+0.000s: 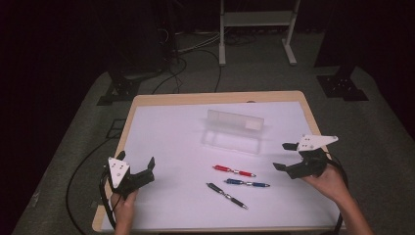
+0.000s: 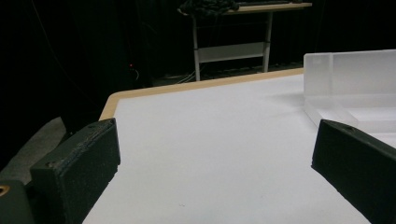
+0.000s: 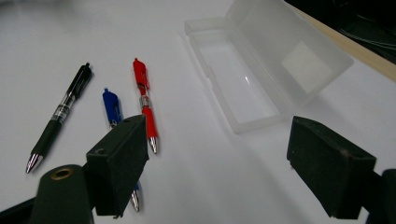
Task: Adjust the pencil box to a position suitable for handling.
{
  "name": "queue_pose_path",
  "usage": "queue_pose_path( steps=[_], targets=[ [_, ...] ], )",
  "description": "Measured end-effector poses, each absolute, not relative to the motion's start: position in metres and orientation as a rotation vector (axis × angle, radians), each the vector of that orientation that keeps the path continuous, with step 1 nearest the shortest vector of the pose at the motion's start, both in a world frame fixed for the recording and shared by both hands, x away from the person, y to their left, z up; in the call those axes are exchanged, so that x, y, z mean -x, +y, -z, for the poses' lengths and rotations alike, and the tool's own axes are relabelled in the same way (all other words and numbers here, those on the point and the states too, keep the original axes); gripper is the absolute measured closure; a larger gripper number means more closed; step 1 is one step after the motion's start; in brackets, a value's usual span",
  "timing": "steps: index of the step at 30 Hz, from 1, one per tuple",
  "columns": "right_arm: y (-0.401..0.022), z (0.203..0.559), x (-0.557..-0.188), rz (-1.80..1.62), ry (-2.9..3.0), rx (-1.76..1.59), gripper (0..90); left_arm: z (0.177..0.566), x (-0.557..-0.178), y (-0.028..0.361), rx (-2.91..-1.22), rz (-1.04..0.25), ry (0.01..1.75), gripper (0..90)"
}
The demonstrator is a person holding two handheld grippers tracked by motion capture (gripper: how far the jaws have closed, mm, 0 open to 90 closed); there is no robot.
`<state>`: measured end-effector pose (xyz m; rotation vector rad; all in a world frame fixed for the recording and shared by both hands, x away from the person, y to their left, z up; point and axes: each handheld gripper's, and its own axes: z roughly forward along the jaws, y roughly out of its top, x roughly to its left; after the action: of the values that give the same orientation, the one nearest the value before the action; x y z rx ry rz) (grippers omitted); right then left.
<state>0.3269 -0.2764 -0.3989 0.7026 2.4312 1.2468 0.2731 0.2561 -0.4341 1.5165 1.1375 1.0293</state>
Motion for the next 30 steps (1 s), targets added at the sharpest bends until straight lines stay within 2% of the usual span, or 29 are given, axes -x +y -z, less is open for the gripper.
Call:
queue_pose_path(
  steps=[16, 25, 30],
  targets=[
    [-0.231, 0.38, -0.35, -1.235, 2.497, -0.554, 22.3, 0.434, -0.273, 0.259, -1.517, -1.023, 1.148, 0.4],
    [-0.2, 0.39, -0.362, -1.231, 2.581, -0.471, 25.0, 0.435, -0.274, 0.259, -1.52, -1.015, 1.147, 0.4],
    [-0.185, 0.403, -0.366, -1.204, 2.625, -0.423, 30.3, 0.436, -0.274, 0.26, -1.52, -1.01, 1.149, 0.3]
  ],
)
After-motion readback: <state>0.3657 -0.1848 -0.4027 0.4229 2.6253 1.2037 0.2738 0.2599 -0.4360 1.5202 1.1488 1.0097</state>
